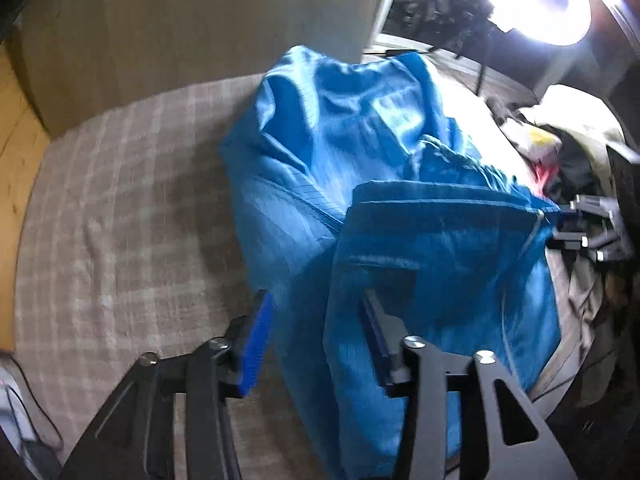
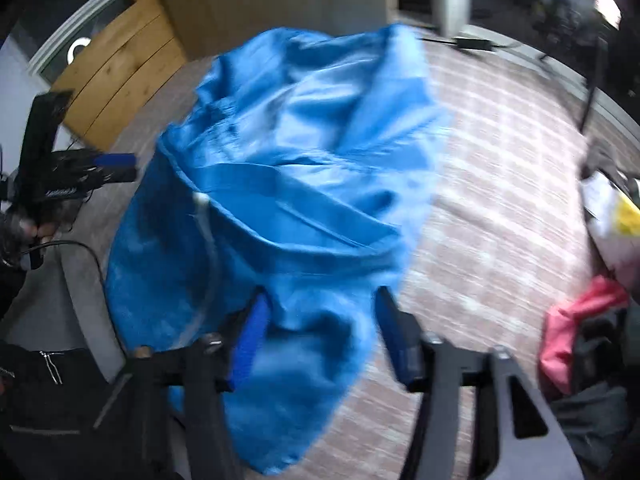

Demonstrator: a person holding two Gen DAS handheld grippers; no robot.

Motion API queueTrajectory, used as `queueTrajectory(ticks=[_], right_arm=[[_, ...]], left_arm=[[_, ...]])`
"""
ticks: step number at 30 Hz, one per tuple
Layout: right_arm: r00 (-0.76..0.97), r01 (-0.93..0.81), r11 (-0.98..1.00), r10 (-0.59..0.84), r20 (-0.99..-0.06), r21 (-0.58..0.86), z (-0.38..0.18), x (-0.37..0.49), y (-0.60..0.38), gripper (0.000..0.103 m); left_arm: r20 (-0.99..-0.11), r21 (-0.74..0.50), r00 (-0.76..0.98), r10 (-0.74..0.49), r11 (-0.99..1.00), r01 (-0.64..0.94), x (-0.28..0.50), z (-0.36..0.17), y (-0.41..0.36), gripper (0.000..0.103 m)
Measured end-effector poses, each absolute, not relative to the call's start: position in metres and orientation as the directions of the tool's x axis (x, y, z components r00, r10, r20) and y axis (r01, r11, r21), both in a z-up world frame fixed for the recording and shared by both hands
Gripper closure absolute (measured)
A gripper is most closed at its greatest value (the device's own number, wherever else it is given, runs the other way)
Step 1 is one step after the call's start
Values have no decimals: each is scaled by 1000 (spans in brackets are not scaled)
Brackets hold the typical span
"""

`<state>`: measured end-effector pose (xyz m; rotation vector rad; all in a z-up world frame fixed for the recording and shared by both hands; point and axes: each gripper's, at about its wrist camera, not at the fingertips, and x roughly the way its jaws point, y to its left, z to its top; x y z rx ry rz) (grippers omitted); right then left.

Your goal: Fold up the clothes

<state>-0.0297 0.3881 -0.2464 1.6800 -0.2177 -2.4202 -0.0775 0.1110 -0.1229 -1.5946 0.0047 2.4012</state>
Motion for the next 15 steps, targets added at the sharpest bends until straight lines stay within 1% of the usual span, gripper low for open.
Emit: queueTrajectory(ticks=[2, 4, 6, 7, 8, 9, 10, 11, 12, 13, 14, 15], right_arm=[[-339, 60, -972, -234, -911, 227, -253, -30, 393, 42], [-336, 51, -972, -232, -913, 228, -259, -29, 397, 41], [-334, 42, -973, -230, -914, 229, -266, -29, 402, 41], [-332, 37, -973, -229, -915, 230, -269, -29, 404, 42], [-331, 33, -973, -228, -916, 230, -272, -29, 407, 42], [-330, 28, -973, -227, -916, 231, -276, -29, 409, 42], [-328, 24, -973, -226, -917, 231, -279, -29, 411, 42], [-332, 26, -971, -231, -915, 236, -279, -29, 412, 42], [-344, 40, -967, -249, -905, 250, -277, -29, 411, 47], [-354, 55, -964, -264, -897, 262, -274, -29, 410, 51], [-356, 68, -962, -271, -894, 264, -272, -30, 409, 58], [-353, 76, -962, -272, -895, 263, -271, -32, 408, 61]], left_arm=[[-909, -144, -352, 222, -962, -233, -81, -128, 115, 51], [-915, -184, -310, 256, -952, -244, -90, -138, 122, 51], [-913, -217, -284, 291, -940, -264, -92, -143, 130, 56], [-913, -220, -280, 296, -936, -274, -91, -144, 132, 64], [-911, -229, -274, 307, -932, -281, -91, -145, 133, 71], [-909, -241, -268, 318, -928, -283, -90, -146, 133, 82], [-907, -254, -264, 329, -925, -282, -90, -147, 132, 91], [-904, -267, -259, 341, -922, -281, -89, -148, 131, 95], [-900, -280, -258, 353, -918, -281, -88, -148, 130, 101], [-894, -292, -261, 366, -914, -280, -87, -147, 128, 102], [-887, -306, -264, 379, -910, -278, -86, -146, 127, 102], [-881, -320, -267, 391, -907, -274, -85, -145, 124, 102]])
